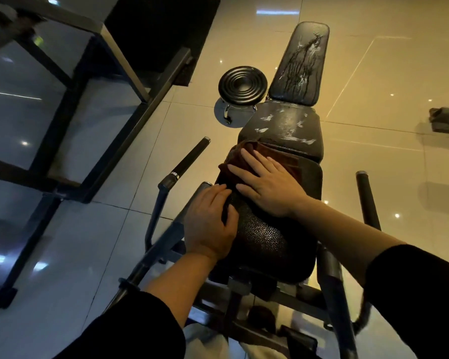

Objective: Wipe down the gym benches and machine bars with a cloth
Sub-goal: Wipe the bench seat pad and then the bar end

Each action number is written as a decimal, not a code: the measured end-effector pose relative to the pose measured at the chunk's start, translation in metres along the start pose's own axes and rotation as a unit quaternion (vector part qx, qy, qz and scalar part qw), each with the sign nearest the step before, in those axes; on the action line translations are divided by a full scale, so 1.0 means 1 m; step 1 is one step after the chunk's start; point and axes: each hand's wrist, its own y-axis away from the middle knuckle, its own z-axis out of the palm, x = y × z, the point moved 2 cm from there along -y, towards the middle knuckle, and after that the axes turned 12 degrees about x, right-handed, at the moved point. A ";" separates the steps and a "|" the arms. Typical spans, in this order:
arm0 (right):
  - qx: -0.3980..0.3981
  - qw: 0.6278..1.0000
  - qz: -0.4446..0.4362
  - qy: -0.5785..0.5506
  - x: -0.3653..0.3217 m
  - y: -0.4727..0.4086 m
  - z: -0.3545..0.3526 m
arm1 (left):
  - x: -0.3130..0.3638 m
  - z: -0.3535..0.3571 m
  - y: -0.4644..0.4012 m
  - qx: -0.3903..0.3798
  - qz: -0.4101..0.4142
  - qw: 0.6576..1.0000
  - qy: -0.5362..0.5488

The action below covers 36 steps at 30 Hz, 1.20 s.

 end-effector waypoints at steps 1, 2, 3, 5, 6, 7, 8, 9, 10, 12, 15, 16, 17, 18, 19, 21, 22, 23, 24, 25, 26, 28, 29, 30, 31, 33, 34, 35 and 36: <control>-0.002 1.000 -0.001 0.000 0.011 0.012 -0.003 | 0.000 0.000 0.000 0.001 -0.004 1.000 0.004; -0.002 1.000 0.008 0.003 0.022 0.021 -0.006 | 0.000 0.000 0.000 0.004 -0.006 1.000 0.008; -0.002 1.000 0.025 0.007 0.032 0.028 -0.008 | 0.000 0.001 0.000 0.008 -0.006 1.000 0.012; -0.002 0.998 0.063 0.021 0.044 0.031 -0.009 | 0.000 0.001 0.001 0.013 -0.001 1.000 0.018; -0.001 0.996 0.078 0.031 0.043 0.027 -0.007 | 0.000 0.001 0.001 0.014 0.000 1.000 0.018; -0.002 0.995 0.089 0.038 0.038 0.021 -0.005 | 0.000 0.001 0.000 0.014 -0.002 1.000 0.018; -0.004 0.994 0.098 0.041 0.030 0.012 -0.003 | 0.000 0.001 0.000 0.011 -0.005 1.000 0.019; -0.004 0.994 0.100 0.040 0.021 0.003 0.000 | 0.000 0.001 0.000 0.007 -0.007 1.000 0.020; -0.002 0.995 0.095 0.041 0.012 -0.006 0.002 | 0.000 0.000 0.001 0.004 -0.006 1.000 0.019; 0.002 0.996 0.079 0.036 -0.004 -0.018 0.003 | 0.000 0.000 0.001 -0.002 -0.006 1.000 0.012; 0.002 0.999 0.039 0.008 -0.011 0.001 0.000 | -0.001 0.000 0.001 -0.007 -0.003 1.000 0.003; 0.004 1.000 0.026 -0.002 -0.008 0.016 -0.001 | -0.001 0.000 0.001 -0.006 0.000 1.000 0.003; 0.006 1.000 0.017 -0.008 -0.003 0.030 -0.003 | 0.000 -0.001 0.001 -0.005 0.001 1.000 0.004; 0.008 1.000 0.018 -0.007 0.005 0.041 -0.006 | 0.001 -0.001 0.001 -0.003 0.001 1.000 0.006; 0.009 1.000 0.027 -0.001 0.013 0.047 -0.009 | 0.001 -0.001 0.000 0.000 0.001 1.000 0.006; 0.007 0.998 0.065 0.018 0.025 0.045 -0.010 | 0.002 0.000 0.000 0.001 0.002 1.000 0.007; 0.007 0.996 0.085 0.025 0.025 0.036 -0.008 | 0.002 0.000 0.001 0.000 0.001 1.000 0.009; 0.005 0.994 0.101 0.027 0.022 0.023 -0.006 | 0.001 -0.001 0.001 0.000 0.000 1.000 0.010; 0.001 0.993 0.110 0.029 0.016 0.009 -0.003 | 0.001 -0.001 0.000 -0.001 -0.002 1.000 0.012; 0.000 0.993 0.111 0.031 0.007 -0.004 0.000 | 0.001 -0.001 0.000 -0.002 -0.002 1.000 0.012; 0.002 0.994 0.104 0.033 0.000 -0.014 0.003 | 0.001 -0.001 0.000 -0.003 0.000 1.000 0.010; 0.009 0.996 0.082 0.029 -0.012 -0.023 0.003 | 0.001 -0.001 0.000 -0.004 0.001 1.000 0.005; 0.009 0.997 0.067 0.021 -0.014 -0.019 0.002 | 0.001 -0.001 0.000 -0.003 0.000 1.000 0.006; 0.007 0.999 0.049 0.012 -0.014 -0.011 0.000 | 0.001 -0.001 0.001 -0.001 -0.001 1.000 0.010; 0.005 1.000 0.029 0.002 -0.012 -0.001 -0.001 | 0.001 -0.001 0.001 0.001 0.000 1.000 0.014; 0.000 1.000 0.002 -0.007 -0.006 0.013 -0.004 | 0.000 -0.001 0.002 0.008 0.006 1.000 0.013; -0.002 1.000 -0.001 -0.003 -0.002 0.012 -0.004 | 0.000 0.000 0.001 0.011 0.008 1.000 0.011; -0.003 1.000 0.003 0.003 0.001 0.006 -0.003 | -0.001 0.001 0.000 0.012 0.010 1.000 0.009; -0.003 1.000 0.015 0.008 0.003 -0.003 -0.002 | -0.002 0.002 0.000 0.012 0.011 1.000 0.009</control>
